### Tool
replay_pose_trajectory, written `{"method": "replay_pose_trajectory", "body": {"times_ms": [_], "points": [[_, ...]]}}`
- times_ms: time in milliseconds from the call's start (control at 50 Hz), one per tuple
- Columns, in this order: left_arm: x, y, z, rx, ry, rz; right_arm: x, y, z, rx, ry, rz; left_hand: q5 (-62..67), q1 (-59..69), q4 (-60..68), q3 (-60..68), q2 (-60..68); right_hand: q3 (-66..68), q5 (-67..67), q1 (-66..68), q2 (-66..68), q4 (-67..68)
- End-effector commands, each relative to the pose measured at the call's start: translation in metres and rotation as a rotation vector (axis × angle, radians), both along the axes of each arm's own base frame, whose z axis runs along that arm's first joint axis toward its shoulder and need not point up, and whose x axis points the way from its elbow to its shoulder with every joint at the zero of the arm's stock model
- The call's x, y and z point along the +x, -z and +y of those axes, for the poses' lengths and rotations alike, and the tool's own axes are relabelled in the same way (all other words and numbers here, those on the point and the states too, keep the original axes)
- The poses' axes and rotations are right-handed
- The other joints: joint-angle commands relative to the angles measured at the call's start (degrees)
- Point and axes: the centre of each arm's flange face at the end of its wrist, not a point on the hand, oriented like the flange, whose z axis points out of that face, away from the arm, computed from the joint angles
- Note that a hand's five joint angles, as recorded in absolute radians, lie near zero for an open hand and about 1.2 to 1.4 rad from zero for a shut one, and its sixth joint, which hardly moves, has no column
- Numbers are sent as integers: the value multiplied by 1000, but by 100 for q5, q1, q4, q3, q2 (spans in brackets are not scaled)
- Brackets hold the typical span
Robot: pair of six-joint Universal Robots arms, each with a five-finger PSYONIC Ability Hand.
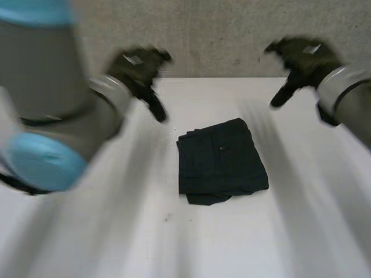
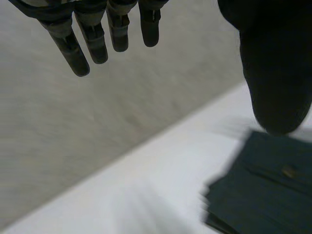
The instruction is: Fold the shorts.
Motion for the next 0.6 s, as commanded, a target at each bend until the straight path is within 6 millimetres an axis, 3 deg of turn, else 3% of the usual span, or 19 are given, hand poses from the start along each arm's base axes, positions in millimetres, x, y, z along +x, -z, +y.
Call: {"method": "replay_pose_trajectory", "body": {"times_ms": [20,180,600], "points": [[84,-59,12,-56,-148,175,-32,-58,47,-107,156,-97,-98,67,-7,-51,6,-216,-305,22,-244,-344],[93,-58,25,-26,-89,182,-37,-53,61,-49,161,-75,-98,67,-7,-51,6,-216,-305,22,-244,-344],[92,-52,22,-8,-96,175,-41,-38,57,-9,169,-52,-215,-51,-125,-169,-112,-216,-305,22,-244,-344]]}}
